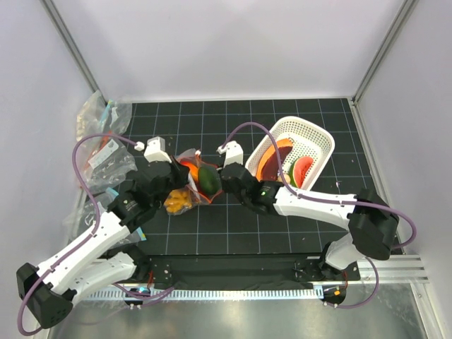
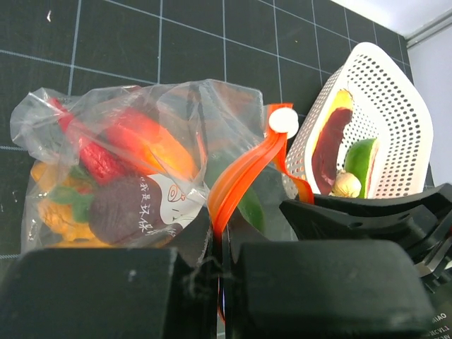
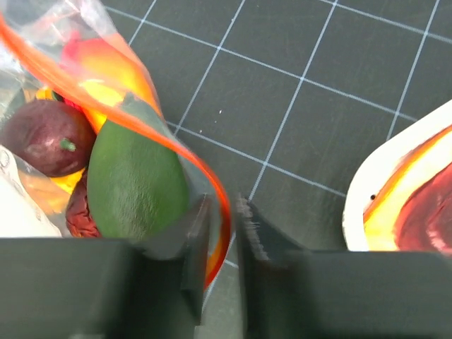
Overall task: Place the food in the zip-top bag and seal the zipper
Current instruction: Place the fake fruit in the zipper food storage bag, then zip the zipper food storage bag at the center of the board.
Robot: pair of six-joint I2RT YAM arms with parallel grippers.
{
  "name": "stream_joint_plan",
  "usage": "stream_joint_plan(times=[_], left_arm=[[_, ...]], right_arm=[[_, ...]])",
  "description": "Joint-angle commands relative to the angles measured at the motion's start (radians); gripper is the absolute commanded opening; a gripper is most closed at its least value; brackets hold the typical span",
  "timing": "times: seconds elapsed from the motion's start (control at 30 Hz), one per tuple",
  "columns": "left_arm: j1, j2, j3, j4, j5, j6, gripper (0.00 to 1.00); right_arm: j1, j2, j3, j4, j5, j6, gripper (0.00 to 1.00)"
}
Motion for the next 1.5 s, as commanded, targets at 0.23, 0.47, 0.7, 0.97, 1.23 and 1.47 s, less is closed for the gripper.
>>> stream_joint_plan(times=[0.23, 0.47, 0.7, 0.97, 1.23, 1.47], left_arm=[[0.000, 0.069, 0.031, 0.114, 0.203, 0.017, 0.03], [-0.064, 0.236, 0.130, 0.128, 0.405, 0.069, 0.02], [-0.069, 0.129, 0.118, 0.059, 0.200, 0.080, 0.03], [-0.069, 0.006, 0.033, 0.101, 0.109, 0.045, 0.10], [-0.067, 0.032, 0.056, 0.097, 0.175, 0.057, 0.10], [-0.069, 0.119, 0.087, 0.137, 0.349, 0.088, 0.11]], right_arm=[[0.005, -0.196, -0.065, 0.148, -0.085, -0.047, 0.01], [0.005, -0.317, -0.171, 0.299, -0.254, -0.108, 0.01], [0.006, -0.406, -0.192, 0.294, -0.228, -0.134, 0.01], [0.005, -0.552, -0.252, 0.272, 0.070, -0.125, 0.01], [0.005, -0.373, -0.155, 0.211, -0.133, -0.117, 0.01], [0.005, -0.356, -0.171, 0.266, -0.264, -0.127, 0.01]])
